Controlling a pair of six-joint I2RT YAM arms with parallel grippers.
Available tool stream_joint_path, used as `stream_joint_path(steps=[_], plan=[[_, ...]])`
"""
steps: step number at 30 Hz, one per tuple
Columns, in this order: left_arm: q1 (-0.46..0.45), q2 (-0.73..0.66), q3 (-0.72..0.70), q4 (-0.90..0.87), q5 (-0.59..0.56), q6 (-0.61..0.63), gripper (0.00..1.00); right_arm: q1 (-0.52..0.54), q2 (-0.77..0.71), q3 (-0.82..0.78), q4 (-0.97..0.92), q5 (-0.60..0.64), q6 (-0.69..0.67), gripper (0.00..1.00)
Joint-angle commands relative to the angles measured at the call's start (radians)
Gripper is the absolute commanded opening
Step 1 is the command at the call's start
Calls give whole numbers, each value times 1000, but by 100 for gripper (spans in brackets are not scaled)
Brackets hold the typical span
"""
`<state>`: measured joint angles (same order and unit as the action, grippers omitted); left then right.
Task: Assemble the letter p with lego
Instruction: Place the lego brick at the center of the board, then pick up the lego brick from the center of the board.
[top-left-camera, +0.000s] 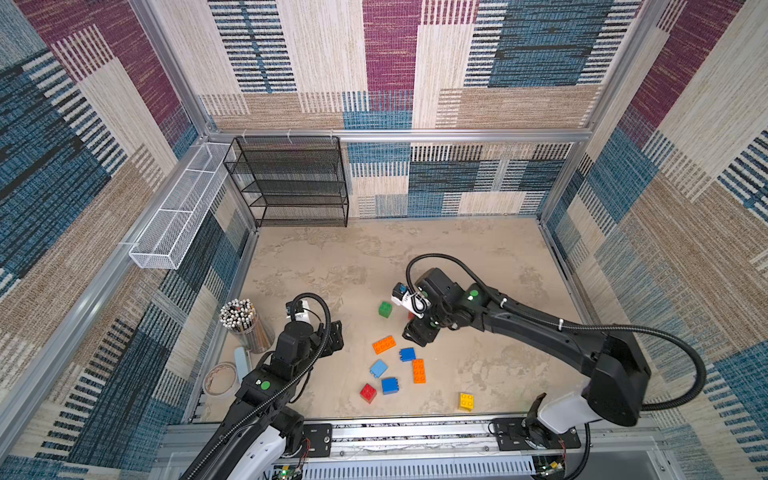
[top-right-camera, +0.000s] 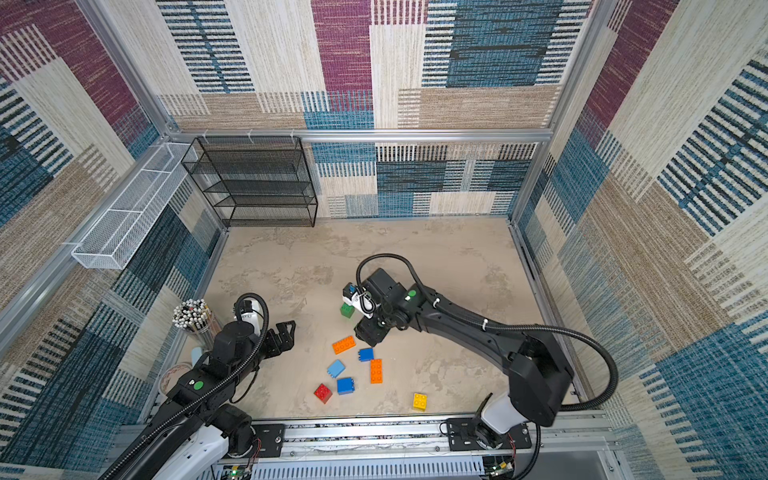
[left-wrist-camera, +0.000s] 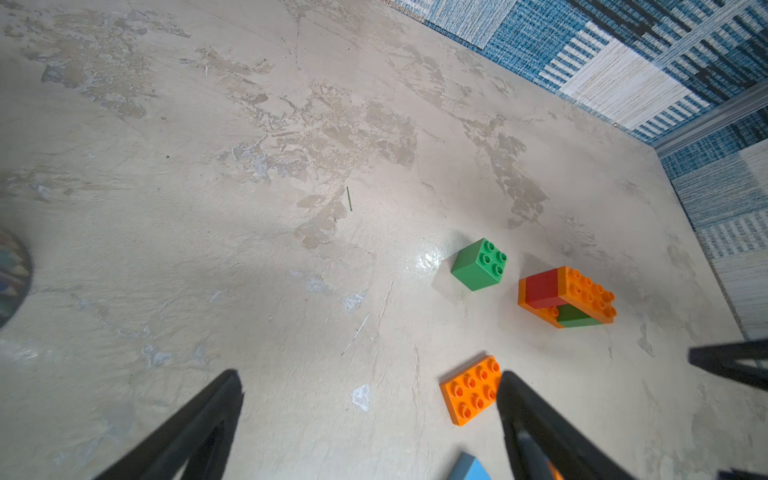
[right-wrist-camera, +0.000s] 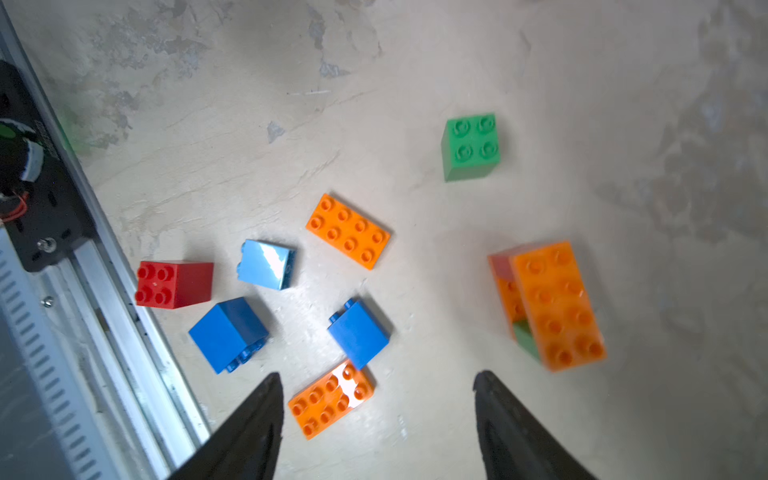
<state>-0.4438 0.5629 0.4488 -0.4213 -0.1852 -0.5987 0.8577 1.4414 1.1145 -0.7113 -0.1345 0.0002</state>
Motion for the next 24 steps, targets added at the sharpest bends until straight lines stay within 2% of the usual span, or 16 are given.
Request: stream_joint_path(steps=[1,5,8,13,16,24], plan=[[1,11,-1,32,-14,35,98,9,-110,-100,-31,99,446,75],[2,40,-7,61,0,43,98,86,-262,-221,-125,181,778,73],[4,53,-12,79,10,46,98,182,-310,-279,-205,219,978,73],[5,55,-25,95,17,49,98,321,-355,-359,-279,244,1229,75],[6,48,-31,96,20,48,98,367,-374,-413,-276,241,1315,76],[7,35,-42,96,12,48,98,429,-336,-492,-221,208,1408,74]])
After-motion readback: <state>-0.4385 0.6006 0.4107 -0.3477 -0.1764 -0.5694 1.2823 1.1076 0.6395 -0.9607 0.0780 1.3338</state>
